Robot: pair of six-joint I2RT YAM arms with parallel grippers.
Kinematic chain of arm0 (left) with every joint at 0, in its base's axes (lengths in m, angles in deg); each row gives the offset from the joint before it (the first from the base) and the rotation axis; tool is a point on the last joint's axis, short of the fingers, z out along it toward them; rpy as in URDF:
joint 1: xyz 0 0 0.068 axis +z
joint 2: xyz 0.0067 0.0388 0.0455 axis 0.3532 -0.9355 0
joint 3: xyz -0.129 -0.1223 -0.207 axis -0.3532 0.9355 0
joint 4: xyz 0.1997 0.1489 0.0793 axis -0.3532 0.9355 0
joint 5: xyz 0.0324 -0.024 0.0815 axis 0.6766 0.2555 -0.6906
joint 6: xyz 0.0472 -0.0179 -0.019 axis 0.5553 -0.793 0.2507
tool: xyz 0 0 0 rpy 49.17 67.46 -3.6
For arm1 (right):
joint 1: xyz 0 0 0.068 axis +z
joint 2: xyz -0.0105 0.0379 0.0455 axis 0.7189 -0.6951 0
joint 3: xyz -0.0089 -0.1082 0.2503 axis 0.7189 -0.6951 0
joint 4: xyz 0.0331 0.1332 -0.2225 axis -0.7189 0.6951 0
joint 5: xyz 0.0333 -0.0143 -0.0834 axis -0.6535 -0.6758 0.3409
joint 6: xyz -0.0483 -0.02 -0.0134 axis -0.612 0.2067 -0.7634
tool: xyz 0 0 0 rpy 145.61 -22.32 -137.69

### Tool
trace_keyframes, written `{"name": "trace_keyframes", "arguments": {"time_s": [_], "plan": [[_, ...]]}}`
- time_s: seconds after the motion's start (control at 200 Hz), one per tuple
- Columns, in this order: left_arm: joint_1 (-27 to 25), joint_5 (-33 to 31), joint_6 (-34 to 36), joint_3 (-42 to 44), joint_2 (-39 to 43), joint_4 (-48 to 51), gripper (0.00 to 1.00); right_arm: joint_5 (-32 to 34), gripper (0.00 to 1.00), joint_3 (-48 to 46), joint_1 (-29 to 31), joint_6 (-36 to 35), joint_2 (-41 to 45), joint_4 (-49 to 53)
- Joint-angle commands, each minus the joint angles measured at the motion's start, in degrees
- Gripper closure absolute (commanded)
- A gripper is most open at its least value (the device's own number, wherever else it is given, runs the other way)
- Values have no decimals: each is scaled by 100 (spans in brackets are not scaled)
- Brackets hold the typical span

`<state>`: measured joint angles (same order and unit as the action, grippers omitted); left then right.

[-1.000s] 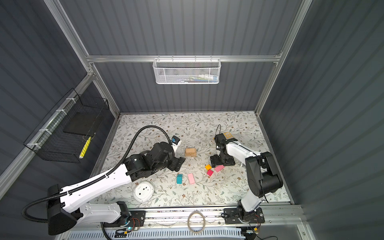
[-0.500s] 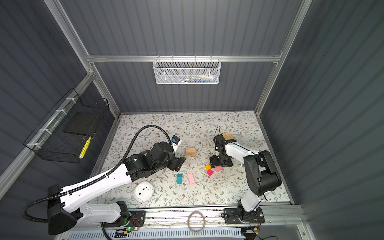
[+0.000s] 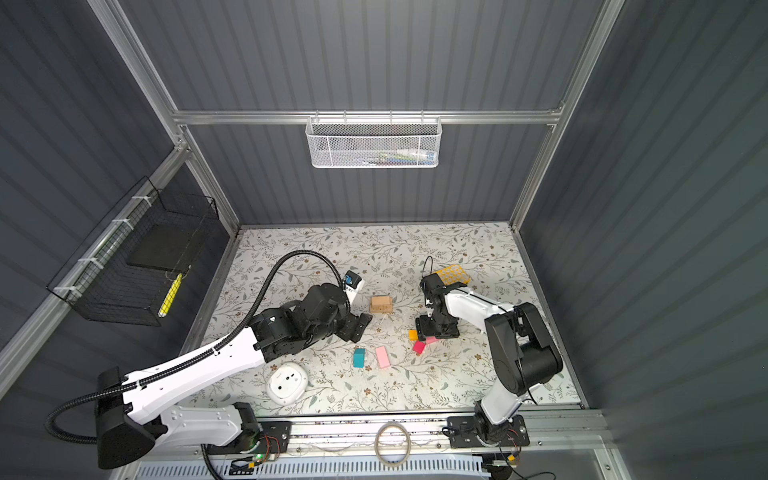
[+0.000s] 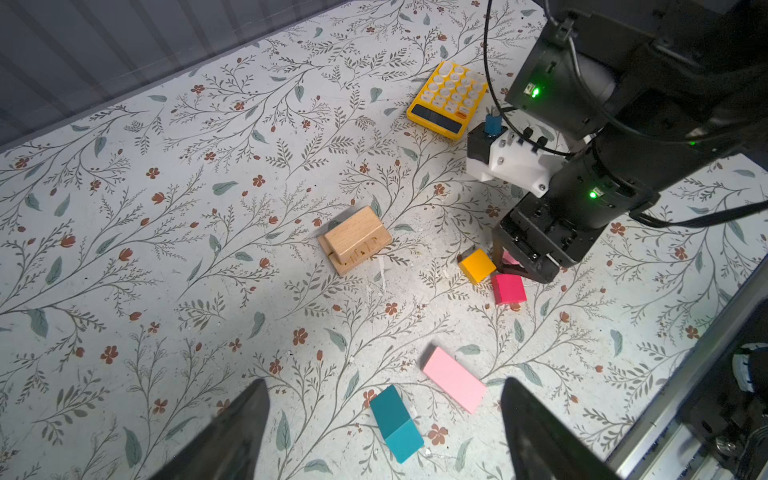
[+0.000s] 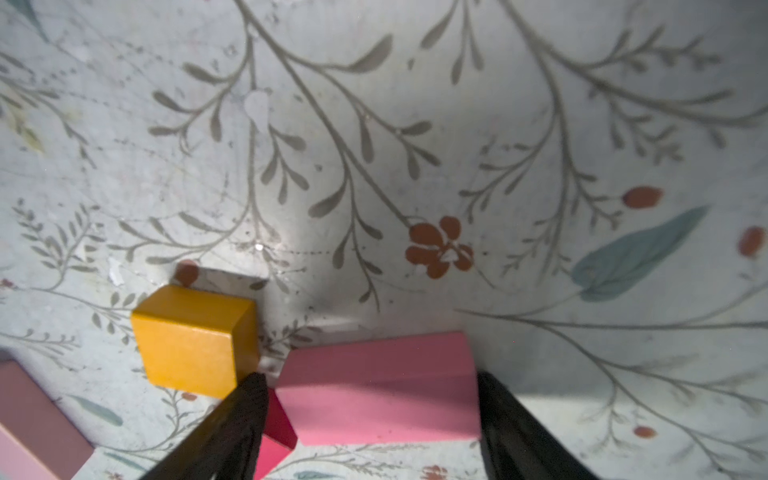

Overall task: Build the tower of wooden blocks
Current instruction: 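Lower the right gripper around the pink block and close on it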

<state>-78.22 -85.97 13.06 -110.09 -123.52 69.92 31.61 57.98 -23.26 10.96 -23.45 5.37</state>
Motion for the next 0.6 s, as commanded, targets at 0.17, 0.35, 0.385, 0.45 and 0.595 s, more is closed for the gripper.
{"name": "trace_keyframes", "arguments": {"time_s": [0.17, 0.35, 0.385, 0.45, 0.595], "plan": [[41, 96, 30, 77, 26, -30, 13, 113, 26, -113, 147, 401, 180, 118], [48, 72, -14, 109, 88, -28, 13, 209, 27, -157, 202, 535, 340, 166], [49, 73, -23, 106, 96, -17, 13, 258, 27, -168, 201, 553, 391, 178], [45, 81, -33, 106, 97, -13, 13, 341, 25, -170, 225, 580, 453, 197], [49, 69, -64, 106, 108, 12, 13, 411, 24, -184, 227, 546, 556, 157]]}}
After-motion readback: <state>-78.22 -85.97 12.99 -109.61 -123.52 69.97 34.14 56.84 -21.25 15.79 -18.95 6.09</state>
